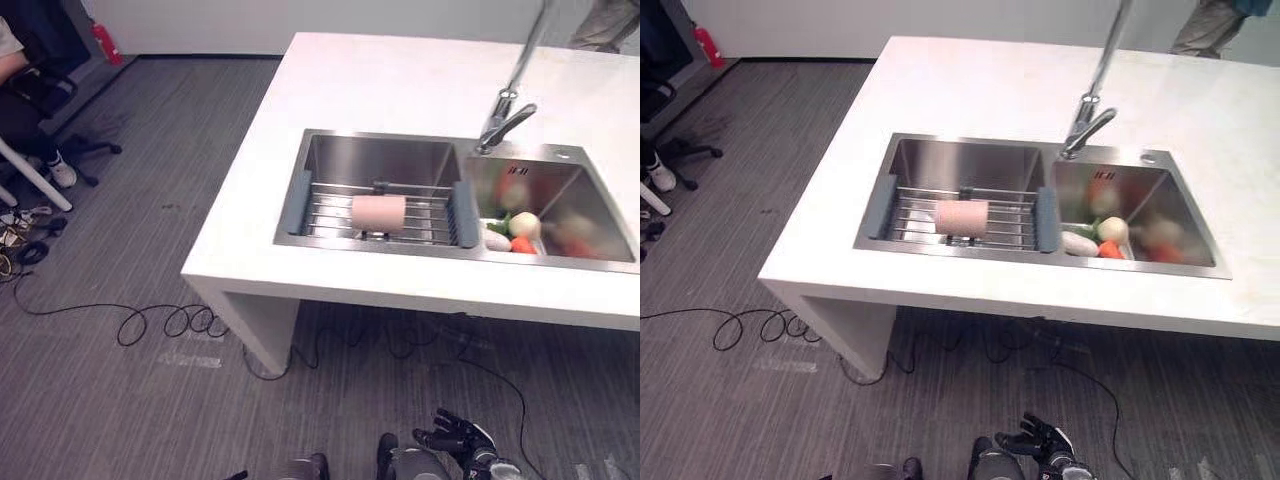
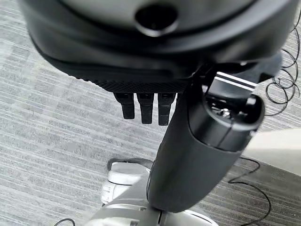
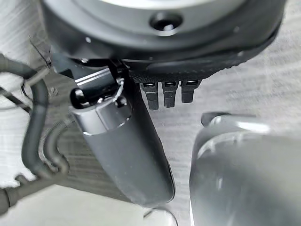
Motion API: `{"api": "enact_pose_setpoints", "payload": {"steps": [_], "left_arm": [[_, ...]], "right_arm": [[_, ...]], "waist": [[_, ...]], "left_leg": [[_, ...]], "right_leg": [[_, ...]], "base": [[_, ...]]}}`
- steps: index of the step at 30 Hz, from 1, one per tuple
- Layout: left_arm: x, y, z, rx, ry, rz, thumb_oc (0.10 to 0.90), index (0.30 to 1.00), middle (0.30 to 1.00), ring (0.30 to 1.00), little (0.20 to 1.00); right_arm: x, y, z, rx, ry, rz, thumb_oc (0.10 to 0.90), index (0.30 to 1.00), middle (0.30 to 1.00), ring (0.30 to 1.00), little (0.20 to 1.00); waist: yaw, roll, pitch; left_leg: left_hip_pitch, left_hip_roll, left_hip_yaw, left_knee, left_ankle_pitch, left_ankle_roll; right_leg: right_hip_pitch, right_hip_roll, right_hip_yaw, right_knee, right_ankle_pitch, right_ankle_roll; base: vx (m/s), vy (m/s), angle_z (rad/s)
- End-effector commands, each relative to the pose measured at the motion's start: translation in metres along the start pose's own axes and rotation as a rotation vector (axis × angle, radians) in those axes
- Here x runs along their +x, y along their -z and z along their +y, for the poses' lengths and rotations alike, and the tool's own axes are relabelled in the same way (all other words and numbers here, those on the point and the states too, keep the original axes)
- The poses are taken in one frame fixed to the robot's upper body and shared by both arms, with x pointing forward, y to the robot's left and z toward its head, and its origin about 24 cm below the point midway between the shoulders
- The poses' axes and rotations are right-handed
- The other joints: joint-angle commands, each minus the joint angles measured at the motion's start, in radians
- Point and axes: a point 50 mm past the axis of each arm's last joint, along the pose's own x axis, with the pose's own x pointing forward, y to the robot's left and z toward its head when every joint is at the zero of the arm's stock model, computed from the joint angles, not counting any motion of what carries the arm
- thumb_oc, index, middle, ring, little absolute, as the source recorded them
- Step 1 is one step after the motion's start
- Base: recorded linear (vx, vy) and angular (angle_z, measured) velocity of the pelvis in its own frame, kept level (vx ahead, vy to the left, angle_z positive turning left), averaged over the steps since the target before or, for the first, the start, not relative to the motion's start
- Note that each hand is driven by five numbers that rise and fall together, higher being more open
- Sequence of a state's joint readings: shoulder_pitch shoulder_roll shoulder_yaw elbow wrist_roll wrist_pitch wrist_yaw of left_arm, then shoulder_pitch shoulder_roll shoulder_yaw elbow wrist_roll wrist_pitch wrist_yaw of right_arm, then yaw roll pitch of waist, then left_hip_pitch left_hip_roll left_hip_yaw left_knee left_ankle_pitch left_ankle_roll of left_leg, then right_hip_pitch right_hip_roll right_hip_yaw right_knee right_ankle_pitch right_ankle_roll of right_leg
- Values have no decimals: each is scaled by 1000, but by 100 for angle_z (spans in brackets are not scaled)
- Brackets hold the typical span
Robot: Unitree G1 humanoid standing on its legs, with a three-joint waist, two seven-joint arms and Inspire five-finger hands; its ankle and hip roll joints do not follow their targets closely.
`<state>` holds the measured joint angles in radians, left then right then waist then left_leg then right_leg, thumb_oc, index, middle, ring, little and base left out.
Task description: Place the dishes in the dishwasher.
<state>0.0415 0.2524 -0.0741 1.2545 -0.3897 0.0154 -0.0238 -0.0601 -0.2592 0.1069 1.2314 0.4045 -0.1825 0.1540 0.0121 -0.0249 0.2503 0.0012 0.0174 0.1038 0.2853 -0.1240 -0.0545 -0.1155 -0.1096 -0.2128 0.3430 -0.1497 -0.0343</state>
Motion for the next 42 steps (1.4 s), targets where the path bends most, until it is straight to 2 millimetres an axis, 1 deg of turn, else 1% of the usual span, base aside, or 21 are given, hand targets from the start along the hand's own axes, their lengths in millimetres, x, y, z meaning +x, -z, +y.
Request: {"api": "enact_pose_setpoints", "payload": {"steps": [1, 3, 4, 7, 8, 9, 10, 13, 14, 16, 17, 20, 22, 23, 25, 27, 30, 33, 35, 39, 42], "left_arm": [[2, -17, -27, 10, 78, -55, 800, 900, 900, 900, 900], [2, -15, -27, 6, 75, -44, 800, 900, 900, 900, 900], [2, -14, -27, 4, 73, -41, 800, 900, 900, 900, 900], [2, -14, -27, 4, 73, -41, 800, 900, 900, 900, 900], [3, -16, -29, 18, 84, -37, 800, 900, 900, 900, 900], [3, -15, -29, 25, 88, -25, 800, 900, 900, 900, 900], [3, -12, -29, 32, 84, -13, 800, 900, 900, 900, 900], [2, -8, -23, 24, 57, -1, 800, 900, 900, 900, 900], [2, -8, -20, 25, 49, -7, 800, 900, 900, 900, 900], [2, -10, -13, 16, 21, -18, 800, 900, 900, 900, 900], [2, -15, -10, 9, 19, -32, 800, 900, 900, 900, 900], [3, -23, -10, 17, 27, -57, 800, 900, 900, 900, 900], [3, -28, -9, 1, 33, -73, 800, 900, 900, 900, 900], [3, -30, -9, -8, 33, -75, 800, 900, 900, 900, 900], [3, -28, -10, -39, 19, -71, 800, 900, 900, 900, 900], [3, -22, -16, -21, 20, -75, 800, 900, 900, 900, 900], [2, -25, -21, -103, -3, -135, 800, 900, 900, 900, 900], [0, -42, -19, -232, -32, -235, 800, 900, 900, 900, 900], [-3, -59, -11, -304, -61, -335, 800, 900, 900, 900, 900], [-14, -99, 8, -386, -140, -544, 800, 900, 900, 900, 900], [-32, -135, 30, -432, -227, -728, 800, 900, 900, 900, 900]], "right_arm": [[-2, -25, -29, 1, 81, -76, 800, 900, 900, 900, 900], [-3, -22, -32, -4, 85, -58, 800, 900, 900, 900, 900], [-3, -21, -32, -5, 87, -51, 800, 900, 900, 900, 900], [-3, -21, -32, -5, 87, -51, 800, 900, 900, 900, 900], [-6, -8, -36, 23, 109, -8, 800, 900, 900, 900, 900], [-7, -5, -36, 22, 115, -9, 800, 900, 900, 900, 900], [-7, -4, -35, 36, 119, -9, 800, 900, 900, 900, 900], [-4, -8, -29, 80, 114, -28, 800, 900, 900, 900, 900], [-4, -9, -27, 76, 100, -40, 800, 900, 900, 900, 900], [-3, -11, -21, 21, 70, -58, 800, 900, 900, 900, 900], [0, -19, -17, 20, 51, -84, 800, 900, 900, 900, 900], [1, -27, -17, 13, 37, -109, 800, 900, 900, 900, 900], [3, -31, -15, 6, 33, -116, 800, 900, 900, 900, 900], [3, -31, -14, 6, 29, -110, 800, 900, 900, 900, 900], [2, -21, -11, -28, 20, -65, 800, 900, 900, 900, 900], [0, -12, -12, -10, 37, -36, 800, 900, 900, 900, 900], [-1, -8, -15, 18, 57, -24, 800, 900, 900, 900, 900], [-2, -4, -18, 18, 73, -1, 800, 900, 900, 900, 900], [-4, 0, -21, 17, 80, 6, 800, 900, 900, 900, 900], [-8, 3, -30, 29, 105, 8, 800, 900, 900, 900, 900], [-11, 4, -38, 8, 113, 11, 800, 900, 900, 900, 900]], "waist": [[4, 7, 29], [2, 44, 27], [1, 55, 25], [1, 55, 25], [13, 85, 22], [26, 87, 14], [31, 88, 6], [43, 83, -12], [40, 84, -14], [22, 89, -2], [7, 103, 16], [-4, 117, 28], [-19, 122, 32], [-20, 116, 30], [-6, 89, 5], [4, 65, -27], [7, 54, -42], [7, 55, -47], [8, 56, -47], [4, 69, -52], [4, 85, -57]], "left_leg": [[-46, 10, 24, 35, -2, 48], [-92, 11, -15, 15, -27, 41], [-114, 16, -28, 15, -22, 32], [-115, 16, -29, 15, -22, 32], [-253, 31, 13, 15, 54, -12], [-292, 39, 49, 15, 67, -3], [-295, 44, 54, 15, 63, 3], [-272, 23, 26, 15, 32, 34], [-250, 21, 31, 15, 12, 46], [-193, 4, 25, 15, -21, 77], [-156, -2, 5, 15, -44, 99], [-143, 7, -13, 15, -54, 93], [-143, 15, -32, 15, -63, 84], [-146, 19, -27, 15, -62, 79], [-156, 48, 12, 15, -50, 62], [-177, 76, 28, 15, -42, 32], [-194, 99, 31, 15, -28, 7], [-192, 101, 25, 15, -30, -2], [-186, 99, 16, 15, -31, -3], [-178, 94, 5, 15, -35, -8], [-174, 90, -2, 15, -34, -12]], "right_leg": [[86, -25, 14, -43, -27, 90], [88, 9, 9, -43, -35, 95], [88, 19, 7, -43, -39, 96], [88, 19, 7, -43, -39, 96], [115, 29, -9, -43, -79, 105], [132, 30, -10, -43, -97, 107], [138, 27, -10, -43, -105, 109], [169, 24, -22, -43, -111, 117], [187, 28, -43, -43, -103, 116], [203, 27, -74, -16, 11, 138], [98, -8, -72, 102, 40, 146], [57, -34, -67, 49, 47, 145], [23, -64, -32, -43, 112, 161], [12, -65, -17, -43, 90, 164], [11, -80, -25, -43, 38, 174], [26, -74, -36, -43, -4, 173], [26, -77, -40, -43, -28, 165], [34, -76, -40, -43, -36, 161], [42, -78, -43, -43, -37, 159], [55, -83, -45, -43, -47, 154], [64, -88, -47, -43, -56, 154]], "base": [[101, 34, -1], [113, 104, 3], [68, 73, 10], [80, 78, -4], [288, 322, 20], [336, 393, 37], [171, 231, 39], [156, 170, -32], [214, 155, -75], [193, 129, -40], [69, 63, -1], [-1, -67, -4], [11, -178, 13], [62, -288, 11], [102, -374, 0], [118, -363, -21], [40, -146, -7], [48, -56, -3], [47, -21, 0], [39, 24, 0], [27, 60, 2]]}}
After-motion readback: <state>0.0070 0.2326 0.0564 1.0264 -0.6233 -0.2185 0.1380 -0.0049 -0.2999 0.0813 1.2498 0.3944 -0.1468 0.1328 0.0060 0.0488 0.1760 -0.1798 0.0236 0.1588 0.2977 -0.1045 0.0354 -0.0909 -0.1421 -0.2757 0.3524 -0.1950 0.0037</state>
